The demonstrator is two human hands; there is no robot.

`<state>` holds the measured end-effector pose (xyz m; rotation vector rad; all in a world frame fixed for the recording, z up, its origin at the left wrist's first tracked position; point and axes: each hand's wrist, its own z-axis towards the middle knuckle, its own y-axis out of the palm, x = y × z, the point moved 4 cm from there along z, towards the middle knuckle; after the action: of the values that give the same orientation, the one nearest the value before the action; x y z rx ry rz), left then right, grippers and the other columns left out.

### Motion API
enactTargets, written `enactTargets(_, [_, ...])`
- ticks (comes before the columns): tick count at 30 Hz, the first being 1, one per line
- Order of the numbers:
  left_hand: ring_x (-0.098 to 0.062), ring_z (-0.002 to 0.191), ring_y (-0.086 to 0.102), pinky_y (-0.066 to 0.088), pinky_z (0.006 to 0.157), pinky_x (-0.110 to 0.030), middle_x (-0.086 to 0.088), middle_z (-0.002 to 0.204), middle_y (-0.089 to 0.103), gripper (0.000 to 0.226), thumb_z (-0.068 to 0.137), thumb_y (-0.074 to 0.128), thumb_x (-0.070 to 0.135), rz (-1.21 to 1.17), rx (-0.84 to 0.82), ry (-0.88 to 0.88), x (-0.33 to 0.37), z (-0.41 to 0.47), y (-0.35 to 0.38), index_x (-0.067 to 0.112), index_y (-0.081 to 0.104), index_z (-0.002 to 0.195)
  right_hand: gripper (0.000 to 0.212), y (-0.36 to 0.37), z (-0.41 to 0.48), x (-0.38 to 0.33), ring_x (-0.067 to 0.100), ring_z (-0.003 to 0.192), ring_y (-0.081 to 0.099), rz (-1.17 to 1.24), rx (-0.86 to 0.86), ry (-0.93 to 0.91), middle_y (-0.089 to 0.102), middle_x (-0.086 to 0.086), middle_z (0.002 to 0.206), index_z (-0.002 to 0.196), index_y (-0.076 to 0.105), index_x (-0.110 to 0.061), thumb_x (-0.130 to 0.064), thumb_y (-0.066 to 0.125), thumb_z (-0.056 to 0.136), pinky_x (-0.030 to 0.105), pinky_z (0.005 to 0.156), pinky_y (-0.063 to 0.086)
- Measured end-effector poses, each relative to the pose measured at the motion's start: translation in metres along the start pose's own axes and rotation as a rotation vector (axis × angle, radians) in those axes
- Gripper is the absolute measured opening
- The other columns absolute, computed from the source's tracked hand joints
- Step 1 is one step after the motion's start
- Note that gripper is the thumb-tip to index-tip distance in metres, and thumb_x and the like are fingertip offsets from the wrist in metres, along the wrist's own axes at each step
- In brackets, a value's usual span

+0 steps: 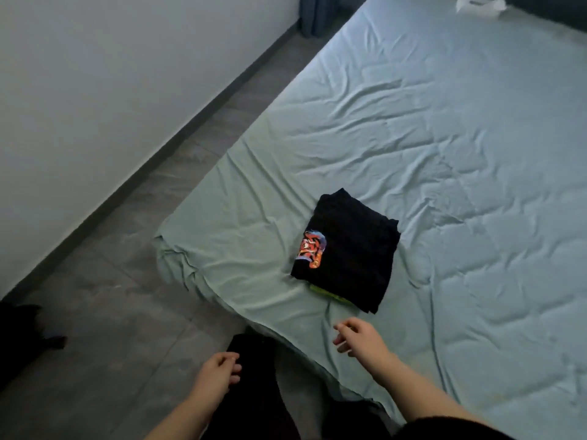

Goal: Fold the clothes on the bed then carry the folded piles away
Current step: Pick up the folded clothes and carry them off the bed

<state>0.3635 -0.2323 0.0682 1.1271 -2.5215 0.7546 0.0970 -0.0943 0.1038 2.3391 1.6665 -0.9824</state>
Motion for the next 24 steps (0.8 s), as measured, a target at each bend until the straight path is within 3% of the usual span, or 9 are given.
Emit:
enactTargets(2, [-0.02,0.071,0.061,0.04,0.055,-0.025,-0.008,0.087,0.066,0.016,0.099,0.045,0.014,0.107,-0.098,0.027,0.029,0.022,0.0,0.012,0.061,0.097,0.02,0.002,0.003,0.002,0.01,0.057,0.058,0.078,0.082,0.079,0.066,0.005,0.075,0.094,0.063,-0.006,-0.017,0.048,0.099,0.012,0.048,0.041])
enactTargets(6, [-0.025,0.074,0.058,0.047,0.058,-0.023,-0.014,0.08,0.062,0.015,0.096,0.048,0.003,0.193,-0.221,0.087,0.077,0.064,0.021,0.003,0.061,0.09,0.019,0.005,0.013,0.012,0.011,0.057,0.058,0.247,0.194,0.207,0.067,0.006,0.076,0.093,0.064,-0.007,-0.017,0.049,0.099,0.016,0.051,0.041])
enactTargets(10, [-0.016,0.063,0.055,0.042,0.047,-0.013,-0.01,0.082,0.063,0.018,0.096,0.047,0.005,0.36,-0.354,0.124,0.112,0.098,0.069,0.01,0.062,0.09,0.017,-0.001,0.043,0.025,0.014,0.06,0.061,0.386,0.296,0.268,0.069,0.009,0.078,0.09,0.065,-0.011,-0.015,0.05,0.098,0.018,0.053,0.042])
enactTargets(12, [-0.018,0.068,0.056,0.047,0.061,-0.023,-0.007,0.083,0.063,0.017,0.095,0.047,0.005,0.433,-0.385,0.207,0.137,0.114,0.101,0.009,0.063,0.096,0.017,-0.01,0.069,0.024,0.016,0.068,0.063,0.396,0.334,0.237,0.07,0.008,0.08,0.09,0.065,-0.013,-0.013,0.05,0.098,0.015,0.054,0.045])
enactTargets(14, [-0.018,0.083,0.06,0.049,0.082,-0.031,-0.004,0.093,0.066,0.017,0.095,0.05,0.009,0.517,-0.35,0.377,0.169,0.127,0.137,0.013,0.063,0.105,0.016,-0.024,0.103,0.016,0.017,0.081,0.065,0.355,0.399,0.135,0.069,0.004,0.086,0.091,0.065,-0.016,-0.01,0.051,0.096,0.02,0.068,0.051])
enactTargets(17, [-0.015,0.11,0.056,0.045,0.097,-0.036,0.004,0.121,0.058,0.028,0.095,0.048,0.03,0.68,-0.197,0.797,0.221,0.136,0.199,0.025,0.058,0.121,0.02,-0.052,0.162,-0.012,0.011,0.106,0.059,0.092,0.605,-0.107,0.064,-0.008,0.108,0.109,0.064,-0.021,-0.015,0.052,0.094,0.025,0.091,0.045])
enactTargets(19, [-0.014,0.134,0.037,0.031,0.112,-0.037,0.007,0.146,0.039,0.047,0.095,0.033,0.047,0.775,-0.104,1.026,0.247,0.144,0.246,0.032,0.044,0.138,0.033,-0.067,0.204,-0.035,0.011,0.126,0.049,-0.153,0.716,-0.295,0.057,-0.006,0.13,0.128,0.057,-0.019,-0.022,0.048,0.096,0.028,0.107,0.037])
enactTargets(22, [-0.009,0.147,-0.006,-0.003,0.119,-0.036,0.011,0.16,-0.004,0.059,0.095,0.013,0.059,1.037,-0.079,1.187,0.256,0.187,0.301,0.04,0.007,0.15,0.051,-0.084,0.27,-0.033,0.013,0.147,0.017,-0.614,0.659,-0.454,0.028,-0.003,0.157,0.149,0.031,-0.023,-0.036,0.031,0.099,0.036,0.121,0.011])
enactTargets(24, [-0.013,0.146,-0.017,-0.011,0.118,-0.043,0.008,0.159,-0.015,0.06,0.094,0.007,0.064,1.291,-0.036,1.238,0.248,0.23,0.313,0.045,-0.011,0.148,0.058,-0.098,0.305,-0.002,0.011,0.149,-0.002,-0.876,0.526,-0.379,0.004,-0.005,0.163,0.154,0.008,-0.03,-0.05,0.019,0.1,0.034,0.12,-0.003])
